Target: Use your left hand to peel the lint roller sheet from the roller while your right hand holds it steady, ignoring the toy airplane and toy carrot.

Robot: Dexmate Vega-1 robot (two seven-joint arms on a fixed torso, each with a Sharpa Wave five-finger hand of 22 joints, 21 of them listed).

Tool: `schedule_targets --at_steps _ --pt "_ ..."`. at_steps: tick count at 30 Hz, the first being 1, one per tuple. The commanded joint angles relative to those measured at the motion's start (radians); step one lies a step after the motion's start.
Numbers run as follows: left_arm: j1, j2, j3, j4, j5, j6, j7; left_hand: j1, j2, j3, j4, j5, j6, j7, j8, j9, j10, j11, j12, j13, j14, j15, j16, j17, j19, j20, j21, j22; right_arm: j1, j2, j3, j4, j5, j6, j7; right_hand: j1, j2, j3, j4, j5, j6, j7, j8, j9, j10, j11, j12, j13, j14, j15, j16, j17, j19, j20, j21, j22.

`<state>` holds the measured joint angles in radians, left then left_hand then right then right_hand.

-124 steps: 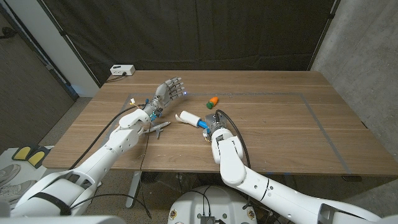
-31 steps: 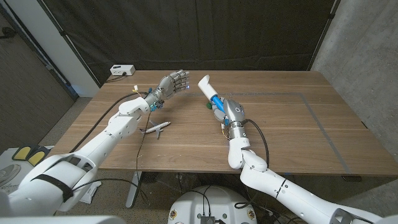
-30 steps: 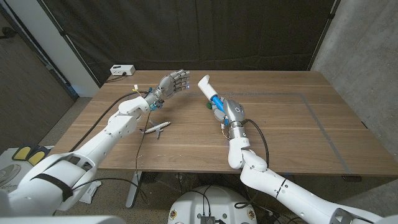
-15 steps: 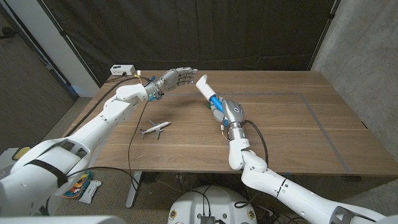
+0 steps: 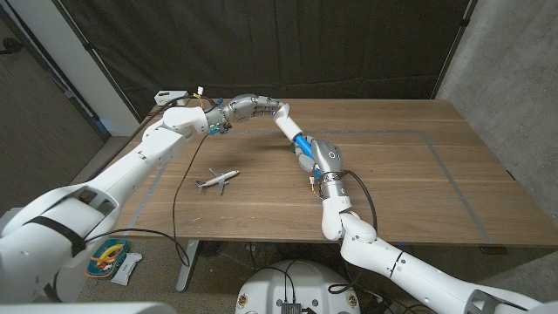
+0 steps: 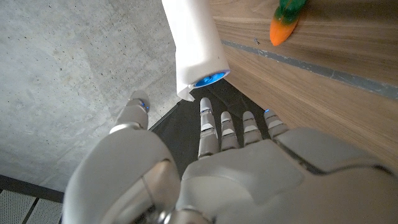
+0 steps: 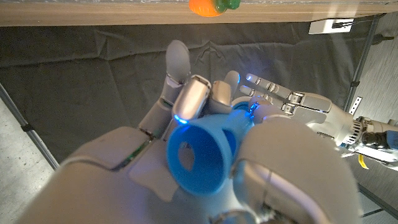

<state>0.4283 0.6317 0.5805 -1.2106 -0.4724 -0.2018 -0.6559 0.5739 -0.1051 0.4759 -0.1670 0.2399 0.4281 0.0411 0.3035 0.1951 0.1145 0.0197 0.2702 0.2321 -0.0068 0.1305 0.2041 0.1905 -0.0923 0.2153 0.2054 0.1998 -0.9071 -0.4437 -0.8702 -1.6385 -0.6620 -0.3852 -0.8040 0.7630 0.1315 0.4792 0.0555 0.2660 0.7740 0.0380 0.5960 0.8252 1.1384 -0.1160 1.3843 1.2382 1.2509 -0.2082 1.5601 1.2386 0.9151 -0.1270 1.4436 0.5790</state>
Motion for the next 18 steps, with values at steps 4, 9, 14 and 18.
schedule_targets --at_steps 4,9,14,18 --pt "-0.027 0.018 0.036 -0.074 0.058 0.059 0.019 0.048 0.032 0.01 0.008 -0.021 0.063 -0.031 0.012 0.0 0.03 -0.027 0.012 -0.003 0.023 -0.004 0.009 -0.002 -0.006 0.001 0.009 0.002 -0.019 -0.025 0.003 -0.029 -0.026 0.032 -0.008 -0.039 0.048 0.106 0.093 0.004 0.033 0.026 0.009 -0.001 -0.007 -0.004 0.163 0.003 0.006 -0.003 0.006 0.005 -0.009 -0.047 0.015 -0.005" --pt "-0.039 0.018 0.05 -0.091 0.075 0.074 0.014 0.072 0.05 0.017 0.007 -0.031 0.089 -0.049 0.014 -0.001 0.043 -0.037 0.015 -0.004 0.032 -0.009 0.01 -0.002 -0.001 0.0 0.012 0.002 -0.029 -0.03 0.006 -0.04 -0.036 0.033 -0.01 -0.042 0.047 0.108 0.092 0.004 0.034 0.024 0.012 -0.002 -0.01 -0.004 0.17 0.003 0.006 -0.003 0.007 0.005 -0.011 -0.048 0.023 -0.009" --pt "-0.044 0.018 0.06 -0.106 0.091 0.081 0.016 0.131 0.084 0.03 0.001 -0.051 0.166 -0.066 0.025 -0.003 0.073 -0.062 0.02 -0.008 0.051 -0.018 0.012 -0.004 0.017 0.0 0.019 0.002 -0.036 -0.033 0.01 -0.049 -0.041 0.032 -0.002 -0.045 0.047 0.11 0.091 0.003 0.032 0.024 0.014 -0.005 -0.01 -0.003 0.175 0.002 0.007 -0.003 0.007 0.005 -0.012 -0.047 0.027 -0.015" --pt "-0.038 0.021 0.06 -0.121 0.094 0.082 0.024 0.189 0.104 0.034 -0.003 -0.064 0.27 -0.07 0.041 -0.005 0.127 -0.088 0.031 -0.012 0.077 -0.034 0.015 -0.006 0.047 0.0 0.028 0.001 -0.043 -0.032 0.015 -0.054 -0.046 0.025 -0.006 -0.047 0.047 0.111 0.091 0.003 0.032 0.025 0.013 -0.009 -0.012 -0.003 0.177 0.002 0.007 -0.003 0.007 0.005 -0.013 -0.048 0.032 -0.016"
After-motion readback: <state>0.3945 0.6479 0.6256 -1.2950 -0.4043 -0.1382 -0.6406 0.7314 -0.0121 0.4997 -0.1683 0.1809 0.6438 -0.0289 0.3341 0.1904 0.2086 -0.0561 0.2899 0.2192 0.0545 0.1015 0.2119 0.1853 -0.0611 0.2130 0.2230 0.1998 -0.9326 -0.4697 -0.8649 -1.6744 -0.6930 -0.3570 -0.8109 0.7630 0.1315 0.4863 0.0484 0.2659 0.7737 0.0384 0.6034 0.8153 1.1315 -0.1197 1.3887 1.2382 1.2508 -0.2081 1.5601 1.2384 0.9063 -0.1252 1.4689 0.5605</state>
